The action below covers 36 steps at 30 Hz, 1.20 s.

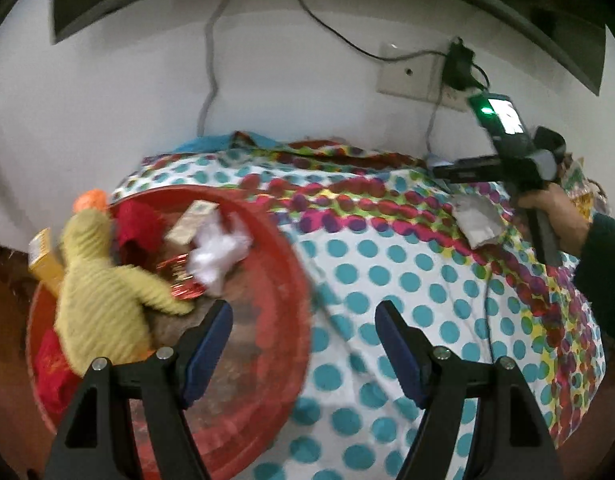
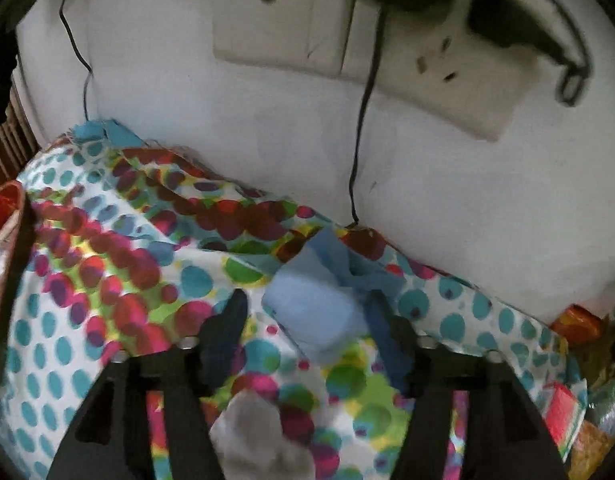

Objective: Organize objects
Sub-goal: 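Grasp the light blue sock with the right gripper while the left approaches the white sock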

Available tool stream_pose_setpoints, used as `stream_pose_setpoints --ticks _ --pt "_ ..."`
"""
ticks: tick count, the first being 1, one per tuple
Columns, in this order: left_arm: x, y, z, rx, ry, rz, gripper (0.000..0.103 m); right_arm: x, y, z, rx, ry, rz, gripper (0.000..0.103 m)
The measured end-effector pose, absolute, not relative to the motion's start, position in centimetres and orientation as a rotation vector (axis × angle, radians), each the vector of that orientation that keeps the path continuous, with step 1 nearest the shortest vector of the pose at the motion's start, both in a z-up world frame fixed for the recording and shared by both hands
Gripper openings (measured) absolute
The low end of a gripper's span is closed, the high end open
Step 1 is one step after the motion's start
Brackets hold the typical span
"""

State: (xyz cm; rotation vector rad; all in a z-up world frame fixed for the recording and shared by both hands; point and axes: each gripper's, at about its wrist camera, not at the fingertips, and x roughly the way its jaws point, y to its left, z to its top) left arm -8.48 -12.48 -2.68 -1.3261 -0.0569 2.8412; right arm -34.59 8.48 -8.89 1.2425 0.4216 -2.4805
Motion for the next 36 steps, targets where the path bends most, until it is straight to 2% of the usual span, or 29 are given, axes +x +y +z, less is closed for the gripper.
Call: stream_pose_setpoints --ticks 2,4,7,12,16,19,26,32,36 --pt "-9.6 -11.6 -3.2 -1.344 -0.037 2.816 0.076 -35.4 8.2 -10.0 1.257 0.458 -2.503 0.061" --pt "-10.8 -10.7 -3.6 -1.349 -0.019 2.790 0.076 -35.9 8.4 -10.5 1.263 0.467 -2.520 0.044" --pt "-12.8 -9.6 -4.1 -1.358 -0.023 2.749 0.076 -35.6 9.9 -9.9 1.233 0.375 -2.515 0.036" --pt "-16.3 -6.1 -4.8 -1.335 -0.046 2.654 0.076 -31.8 13.6 -7.2 1.137 0.240 -2.547 0.036" --pt "-18.5 -2.5 -5.2 -1.294 -0.042 2.595 0.076 -27.7 17.3 -6.1 1.084 0.209 -2.590 0.036" --pt "-20.3 0.4 -5.7 -1.288 -0.055 2.552 0.076 -24.9 19.2 -6.2 1.065 0.246 -2.648 0.036" --pt "-23.3 6.2 -6.3 -1.225 -0.003 2.479 0.076 -21.7 23.2 -8.3 1.133 0.075 -2.687 0.036" --pt "-26.0 8.1 -8.2 -1.321 0.028 2.557 0.076 -20.8 24.1 -9.1 1.128 0.023 -2.689 0.036" --pt "-27.5 8.5 -10.2 -1.400 -0.027 2.529 0.077 -20.9 23.8 -9.3 1.126 -0.016 -2.676 0.037"
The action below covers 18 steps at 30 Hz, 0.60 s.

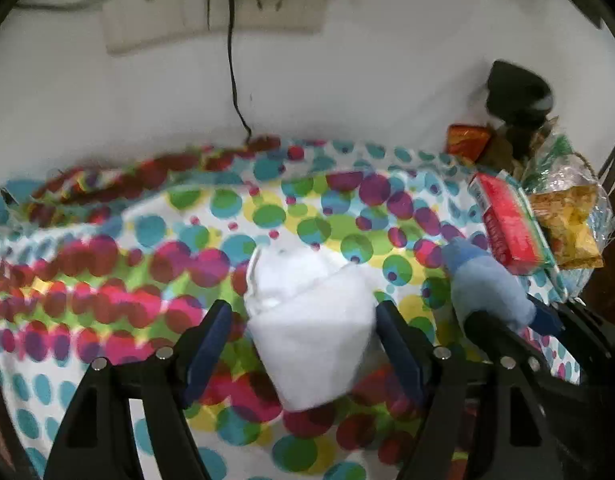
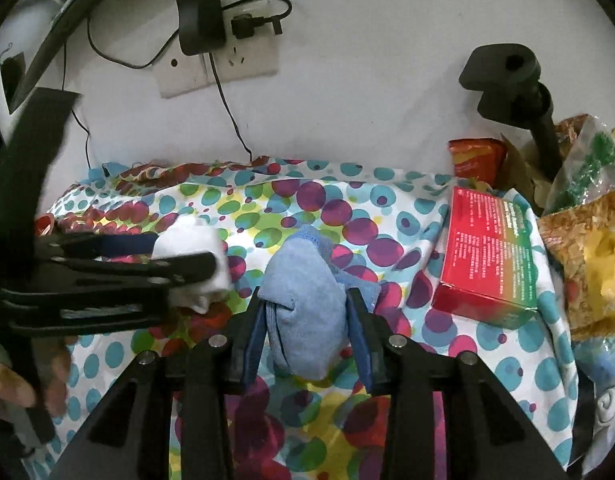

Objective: Organize objects
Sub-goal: 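Grasp the white sock with the left gripper while the right holds the blue sock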

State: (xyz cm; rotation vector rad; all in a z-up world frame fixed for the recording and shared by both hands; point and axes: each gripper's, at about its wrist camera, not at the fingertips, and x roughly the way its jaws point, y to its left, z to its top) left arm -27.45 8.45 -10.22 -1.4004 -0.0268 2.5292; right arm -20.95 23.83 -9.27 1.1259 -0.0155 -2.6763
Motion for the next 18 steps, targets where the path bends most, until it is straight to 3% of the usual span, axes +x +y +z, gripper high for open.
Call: stream_pose_setpoints --ticks 11,13,14,18 --pt "-26.8 8.9 -11.2 -1.311 -0.032 2.614 0.079 -20.3 22.7 -10.0 1.144 -0.002 -2.680 0.037" --pt "-26.4 8.6 -11.2 -1.289 -0.050 2.605 0.069 -20.5 22.4 -10.2 1.170 0.014 -2.668 0.037" --pt "-26.2 8.6 -11.1 -1.275 -0.058 2.599 0.057 -20.6 22.3 -10.2 1.178 0.023 -2.675 0.037" --pt "-25.2 9.1 -10.6 -1.234 -0.004 2.628 0.048 -20.9 21.7 -10.5 1.205 0.070 -2.673 0.037"
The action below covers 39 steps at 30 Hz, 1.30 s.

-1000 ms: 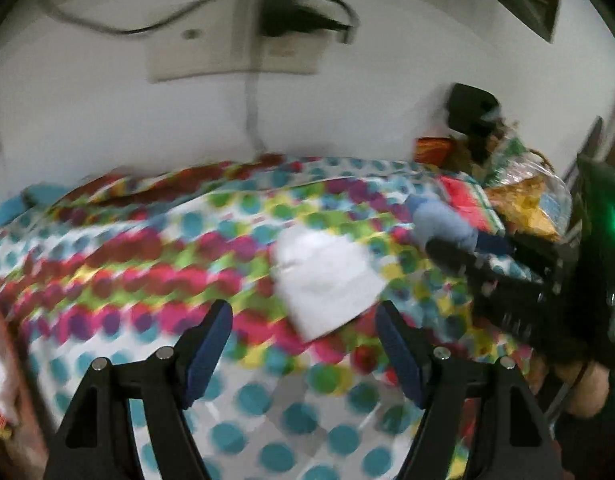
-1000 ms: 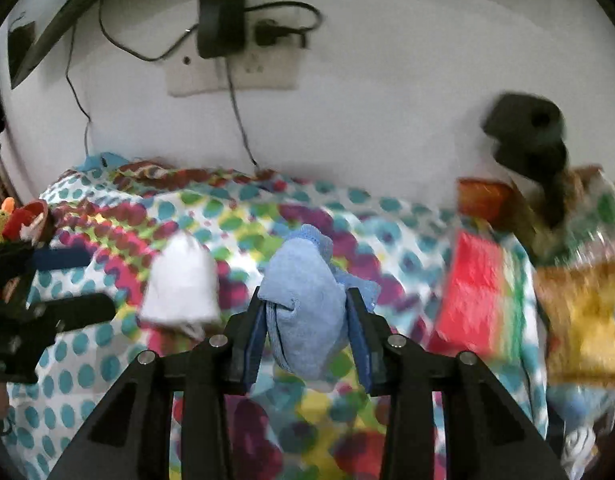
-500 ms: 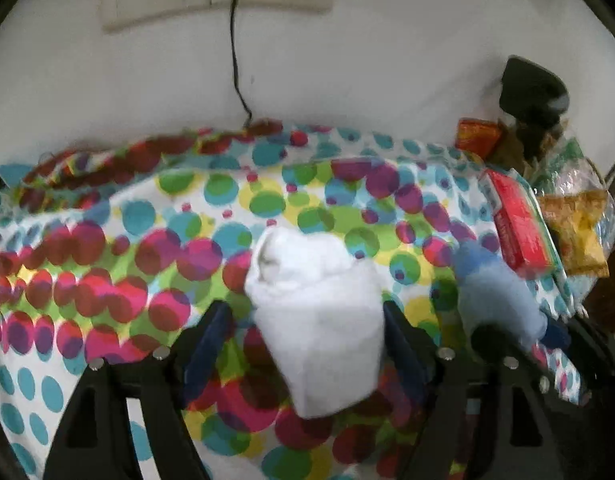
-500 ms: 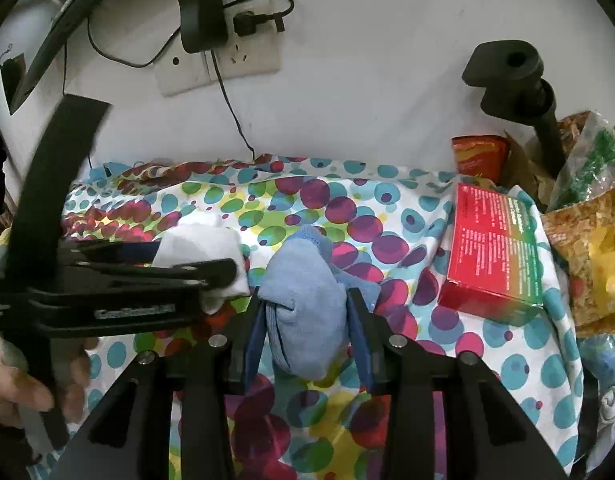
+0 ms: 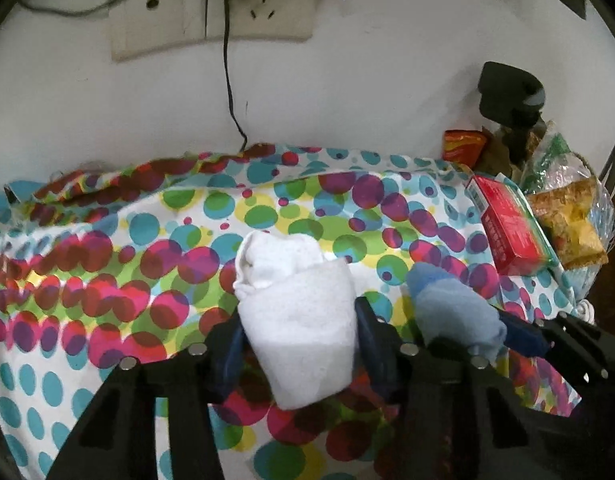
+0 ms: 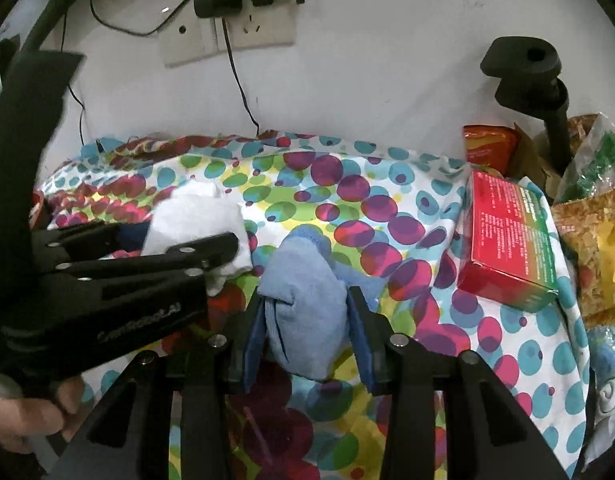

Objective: Organize objects
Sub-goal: 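Grasp the white sock with the left gripper while the right holds the blue sock, then carry the white sock onto the red tray and open the left gripper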

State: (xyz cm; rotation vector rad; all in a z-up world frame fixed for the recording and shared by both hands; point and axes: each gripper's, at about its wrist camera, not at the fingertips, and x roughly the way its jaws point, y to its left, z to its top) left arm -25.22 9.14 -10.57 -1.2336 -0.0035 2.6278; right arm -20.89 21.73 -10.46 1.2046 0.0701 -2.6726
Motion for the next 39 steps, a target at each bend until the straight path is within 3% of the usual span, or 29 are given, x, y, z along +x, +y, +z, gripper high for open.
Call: stream_pose_setpoints --ticks 9,26,39 --pt "-23.8 8.3 -10.7 -1.229 -0.062 2.662 0.040 -21.0 21.5 -10.4 1.216 0.097 -2.676 0.038" --pt "-19.7 5.2 -10.2 -1.265 -0.072 2.672 0.040 -21.2 21.1 -10.5 1.225 0.140 -2.688 0.039" --pt "-13.7 -1.1 -6.4 -1.242 -0.024 2.772 0.040 -21.2 20.7 -10.6 1.231 0.178 -2.692 0.041"
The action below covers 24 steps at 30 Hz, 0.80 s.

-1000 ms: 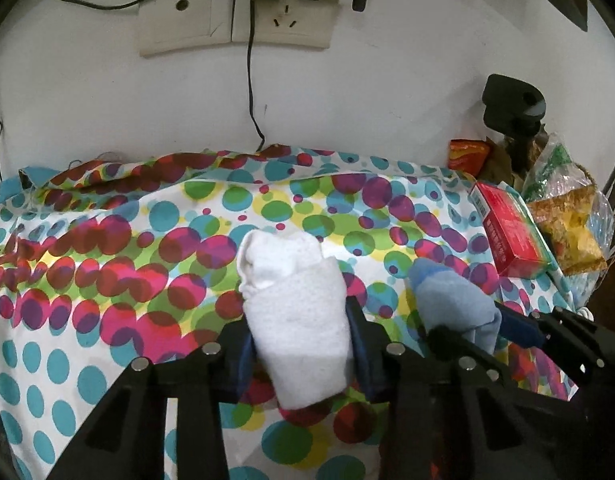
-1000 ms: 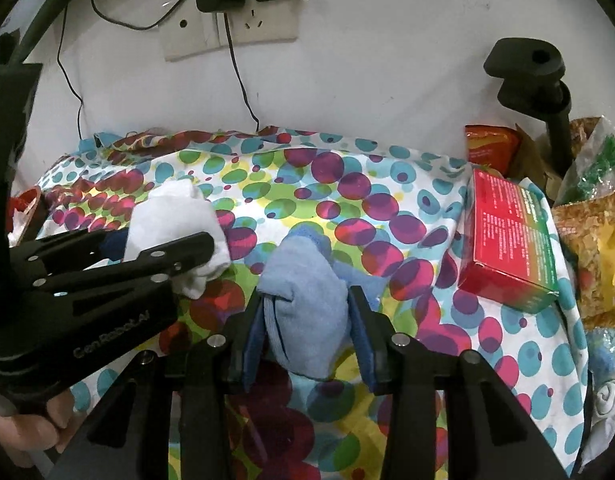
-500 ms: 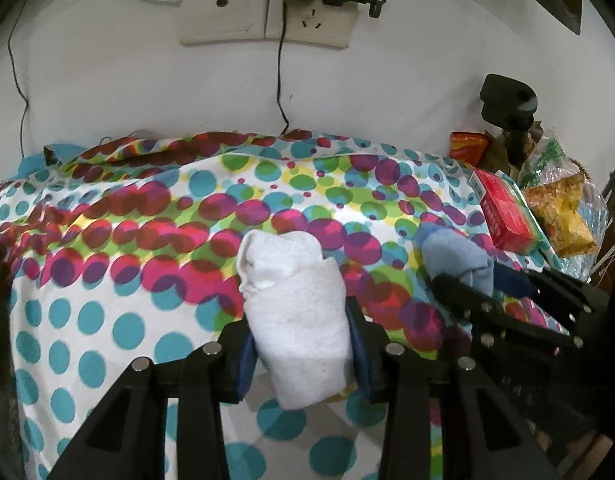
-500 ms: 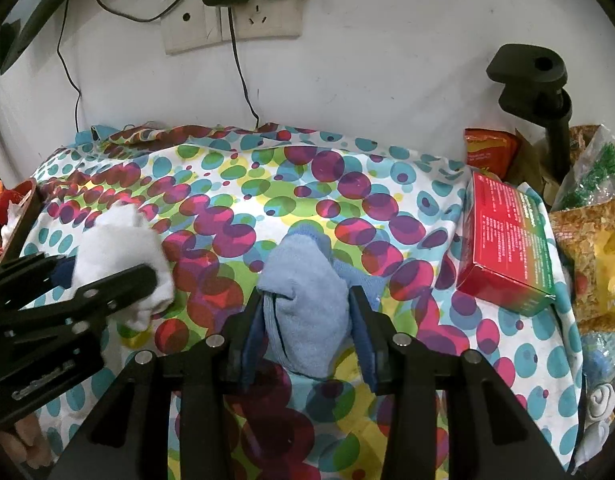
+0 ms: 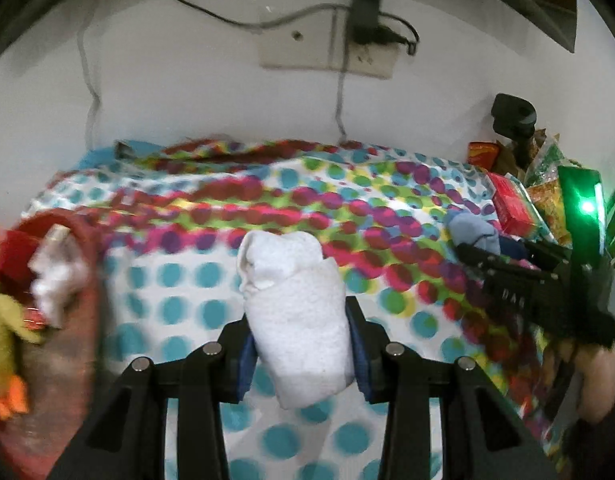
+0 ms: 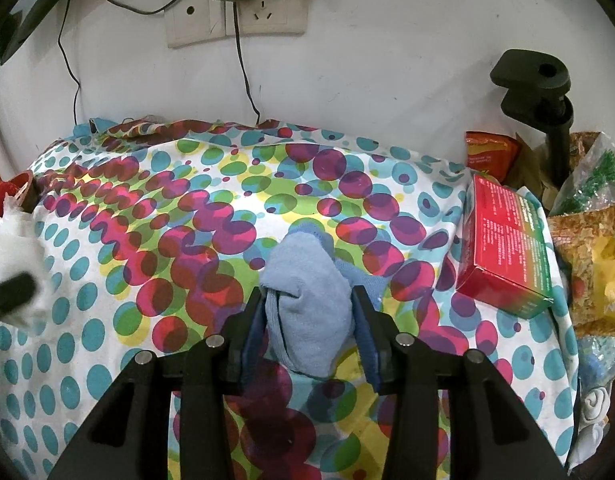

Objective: Organize objects
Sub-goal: 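Carry the white sock onto the red tray and open the left gripper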

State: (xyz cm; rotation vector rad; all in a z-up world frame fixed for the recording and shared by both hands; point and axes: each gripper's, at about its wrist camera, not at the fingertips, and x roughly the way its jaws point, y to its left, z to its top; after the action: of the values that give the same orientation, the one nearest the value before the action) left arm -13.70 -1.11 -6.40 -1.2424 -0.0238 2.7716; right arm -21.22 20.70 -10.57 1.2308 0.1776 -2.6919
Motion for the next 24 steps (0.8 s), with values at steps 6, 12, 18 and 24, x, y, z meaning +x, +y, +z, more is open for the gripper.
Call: stream_pose_setpoints --ticks 6,12,18,24 --pt "-10.5 -8.0 -2.8 -1.204 0.088 2.923 0.040 -21.2 20.6 -10.6 1.235 0.199 -2.697 0.041" --pt "-9.2 -15.5 -2.4 -1.281 0.014 3.022 0.040 -21.3 20.4 -10.5 1.240 0.218 -2.703 0.041" --pt "-8.8 -20.9 -3.6 -1.355 -0.063 3.079 0.040 -21.4 20.0 -10.5 1.248 0.265 -2.712 0.042" --pt "-8.9 -24.7 -5.4 -1.434 -0.167 3.092 0.040 -21.4 19.9 -10.6 1.254 0.270 -2.715 0.043"
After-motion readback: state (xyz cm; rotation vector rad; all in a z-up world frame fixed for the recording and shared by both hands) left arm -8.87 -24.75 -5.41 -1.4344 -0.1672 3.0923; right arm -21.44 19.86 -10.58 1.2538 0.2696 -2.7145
